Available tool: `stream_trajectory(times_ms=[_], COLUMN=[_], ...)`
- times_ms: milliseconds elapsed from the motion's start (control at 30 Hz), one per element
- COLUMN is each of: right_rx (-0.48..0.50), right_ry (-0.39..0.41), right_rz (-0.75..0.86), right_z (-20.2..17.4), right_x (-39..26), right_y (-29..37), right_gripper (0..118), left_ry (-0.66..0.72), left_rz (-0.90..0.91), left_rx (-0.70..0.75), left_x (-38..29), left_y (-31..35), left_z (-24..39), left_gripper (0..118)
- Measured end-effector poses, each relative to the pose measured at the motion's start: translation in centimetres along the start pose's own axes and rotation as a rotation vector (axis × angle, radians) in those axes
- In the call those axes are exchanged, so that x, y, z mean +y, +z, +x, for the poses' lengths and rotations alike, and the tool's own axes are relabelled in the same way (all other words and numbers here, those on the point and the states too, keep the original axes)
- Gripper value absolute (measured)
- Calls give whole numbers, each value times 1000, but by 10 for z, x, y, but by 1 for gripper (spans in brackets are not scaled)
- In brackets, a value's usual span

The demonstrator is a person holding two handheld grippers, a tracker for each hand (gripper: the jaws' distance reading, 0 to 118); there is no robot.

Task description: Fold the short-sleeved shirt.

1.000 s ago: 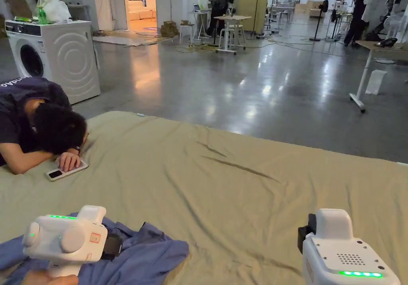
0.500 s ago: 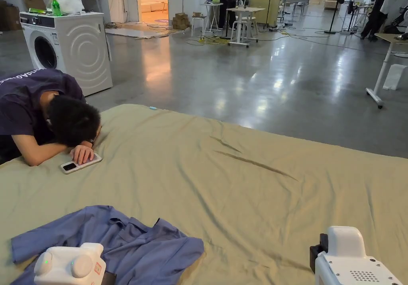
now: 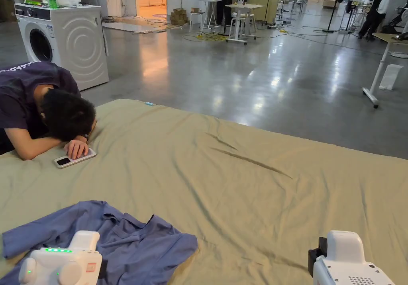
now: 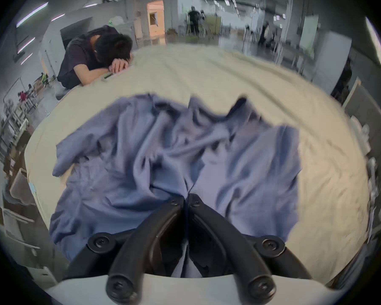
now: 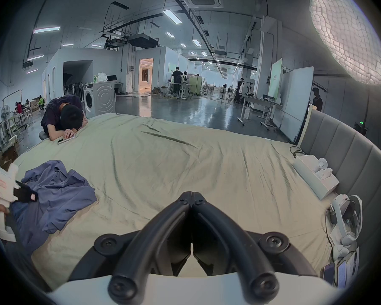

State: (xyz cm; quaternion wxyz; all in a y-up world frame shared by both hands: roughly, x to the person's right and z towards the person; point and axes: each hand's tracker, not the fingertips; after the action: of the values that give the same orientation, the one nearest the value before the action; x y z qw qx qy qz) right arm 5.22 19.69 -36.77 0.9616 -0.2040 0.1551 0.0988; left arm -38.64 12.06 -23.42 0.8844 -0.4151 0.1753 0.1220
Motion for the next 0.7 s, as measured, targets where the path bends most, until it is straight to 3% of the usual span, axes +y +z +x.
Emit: stream_trajectory(times_ms=[67,267,500,700], right_rx=[-3,-17,-40,-83], right_ry=[-8,-25,-56,-87], right_rz=[3,34,68,104], right_z=[2,9,26,53], right_x=[1,6,13,17], right_y=[0,7,19,37], right_gripper=[0,0,0,0], left_ry=[9,-32,-160,-221], left_rz=[56,218,445,509], left_rx=[-23,-85,-192,-328], left_x=[10,45,92,132], left_y=[-3,33,155,173], left_z=[-21,-9,100,159], left_gripper=[4,3,3,3])
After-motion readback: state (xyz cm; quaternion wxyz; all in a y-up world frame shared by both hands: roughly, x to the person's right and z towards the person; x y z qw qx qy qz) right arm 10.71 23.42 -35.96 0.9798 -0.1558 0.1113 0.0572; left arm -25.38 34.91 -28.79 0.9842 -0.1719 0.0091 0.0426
